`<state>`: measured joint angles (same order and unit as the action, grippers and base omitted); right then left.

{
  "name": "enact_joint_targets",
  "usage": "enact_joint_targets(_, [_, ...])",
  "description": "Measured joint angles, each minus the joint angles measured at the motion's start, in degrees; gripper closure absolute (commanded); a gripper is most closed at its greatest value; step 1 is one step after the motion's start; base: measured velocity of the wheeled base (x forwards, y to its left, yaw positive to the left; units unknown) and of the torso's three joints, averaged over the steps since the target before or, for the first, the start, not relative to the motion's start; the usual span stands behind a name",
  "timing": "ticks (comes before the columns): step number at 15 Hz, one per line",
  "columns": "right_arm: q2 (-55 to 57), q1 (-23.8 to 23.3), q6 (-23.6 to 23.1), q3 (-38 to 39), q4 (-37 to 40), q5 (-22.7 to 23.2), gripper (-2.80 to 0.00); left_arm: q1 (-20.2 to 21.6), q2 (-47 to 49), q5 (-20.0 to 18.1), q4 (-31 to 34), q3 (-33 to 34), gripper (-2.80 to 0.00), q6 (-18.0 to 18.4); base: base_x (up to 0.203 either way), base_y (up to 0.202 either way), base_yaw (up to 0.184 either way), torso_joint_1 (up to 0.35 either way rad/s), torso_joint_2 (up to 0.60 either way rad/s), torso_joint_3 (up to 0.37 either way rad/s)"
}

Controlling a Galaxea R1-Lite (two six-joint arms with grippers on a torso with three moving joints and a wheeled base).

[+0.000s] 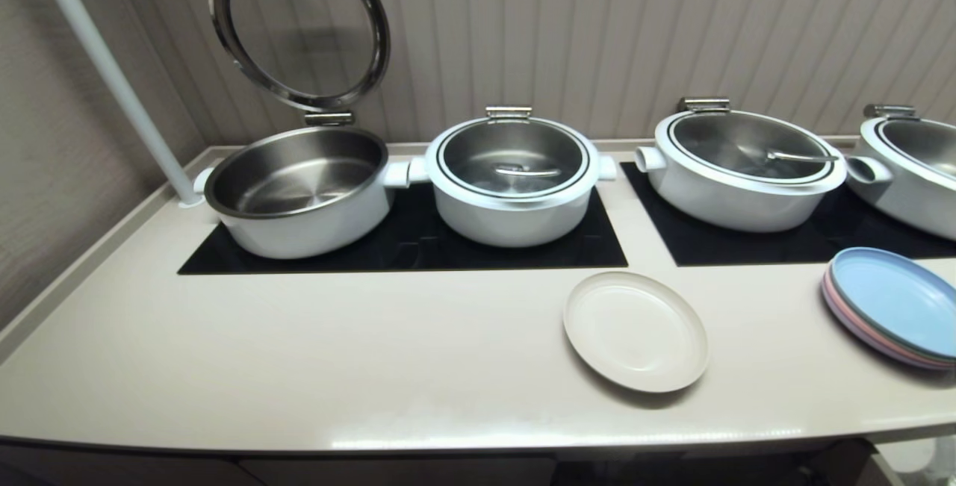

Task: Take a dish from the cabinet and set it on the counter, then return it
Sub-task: Pick up the plate from the table

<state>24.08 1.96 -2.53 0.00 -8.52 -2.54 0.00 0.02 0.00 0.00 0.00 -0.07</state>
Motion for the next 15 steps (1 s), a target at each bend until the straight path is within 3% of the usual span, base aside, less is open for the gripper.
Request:
enact_joint_targets(4, [-9.29, -1.13, -2.07, 0.00, 6.58, 0.41, 0.00, 0.00, 0.00, 0.00, 0.00, 0.00, 0.00, 0.00, 0.000, 0.000, 0.000, 0.000, 0.00, 0.000])
enact_joint_targets(15, [-22.62, -2.07, -1.79, 0.00, 8.54, 0.52, 0.00, 0.00, 0.00, 0.00, 0.00, 0.00, 0.00, 0.00, 0.000, 0.000, 0.000, 0.000, 0.00, 0.000])
